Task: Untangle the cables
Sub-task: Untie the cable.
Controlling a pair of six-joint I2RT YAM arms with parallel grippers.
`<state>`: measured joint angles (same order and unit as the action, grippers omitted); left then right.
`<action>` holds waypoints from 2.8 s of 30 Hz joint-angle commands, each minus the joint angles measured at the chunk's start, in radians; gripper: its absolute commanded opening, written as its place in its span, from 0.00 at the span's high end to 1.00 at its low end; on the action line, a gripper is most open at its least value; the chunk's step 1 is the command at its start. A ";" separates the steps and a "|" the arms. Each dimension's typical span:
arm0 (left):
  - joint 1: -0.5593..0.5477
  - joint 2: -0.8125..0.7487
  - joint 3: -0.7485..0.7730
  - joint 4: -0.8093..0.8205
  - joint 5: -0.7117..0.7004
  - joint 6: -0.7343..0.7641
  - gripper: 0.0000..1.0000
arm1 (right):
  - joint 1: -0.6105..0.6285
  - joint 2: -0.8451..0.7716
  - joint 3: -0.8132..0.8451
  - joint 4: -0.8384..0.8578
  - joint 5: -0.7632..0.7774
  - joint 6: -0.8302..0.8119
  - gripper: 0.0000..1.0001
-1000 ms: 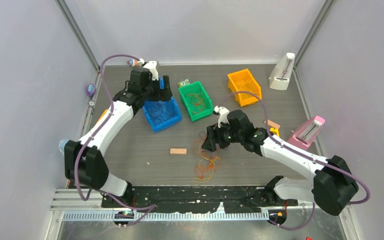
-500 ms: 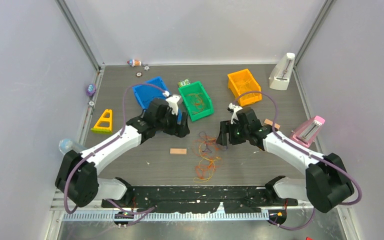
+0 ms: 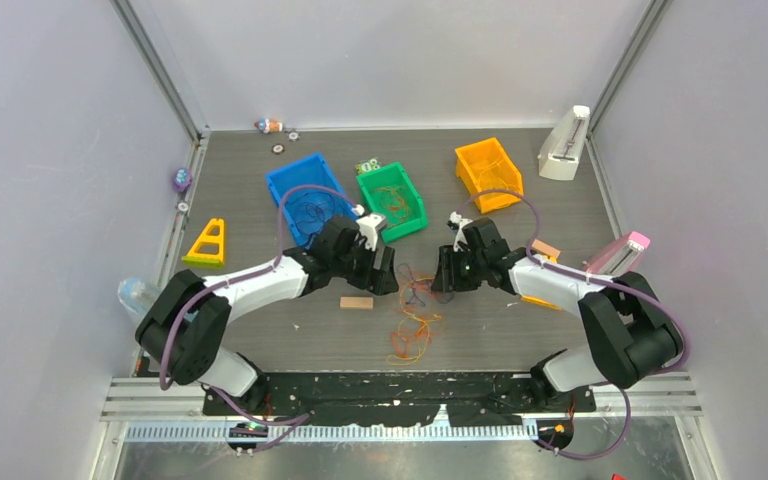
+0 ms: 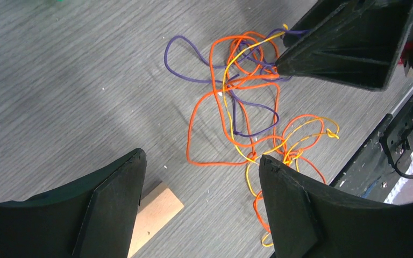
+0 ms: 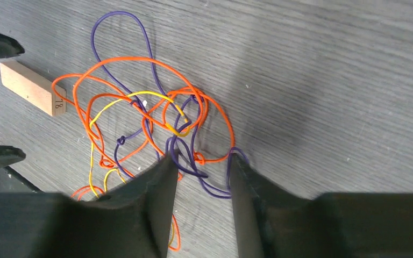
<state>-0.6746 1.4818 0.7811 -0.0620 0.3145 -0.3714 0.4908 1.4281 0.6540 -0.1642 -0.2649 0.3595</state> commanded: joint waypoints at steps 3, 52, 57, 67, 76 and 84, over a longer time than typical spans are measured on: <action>-0.014 0.027 0.007 0.096 0.018 0.008 0.24 | 0.002 -0.008 -0.002 0.068 -0.002 0.019 0.83; -0.084 0.287 -0.014 0.637 -0.095 -0.009 0.96 | 0.000 -0.328 -0.016 -0.009 -0.020 0.043 0.94; -0.082 0.169 -0.035 0.493 -0.171 0.034 1.00 | -0.013 -0.350 0.007 -0.073 0.104 0.044 0.95; -0.009 -0.205 -0.188 0.243 -0.304 -0.033 1.00 | -0.099 -0.427 0.009 -0.285 0.592 0.145 0.95; 0.162 -0.663 -0.263 0.014 -0.484 -0.047 1.00 | -0.166 -0.484 -0.035 -0.373 0.781 0.320 0.95; 0.225 -0.791 -0.204 -0.152 -0.597 -0.060 1.00 | -0.172 -0.474 -0.059 -0.310 0.663 0.276 0.95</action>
<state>-0.4595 0.7151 0.5198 -0.1127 -0.1749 -0.4206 0.3241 0.9546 0.5980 -0.5091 0.4137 0.6460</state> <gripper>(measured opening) 0.006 0.078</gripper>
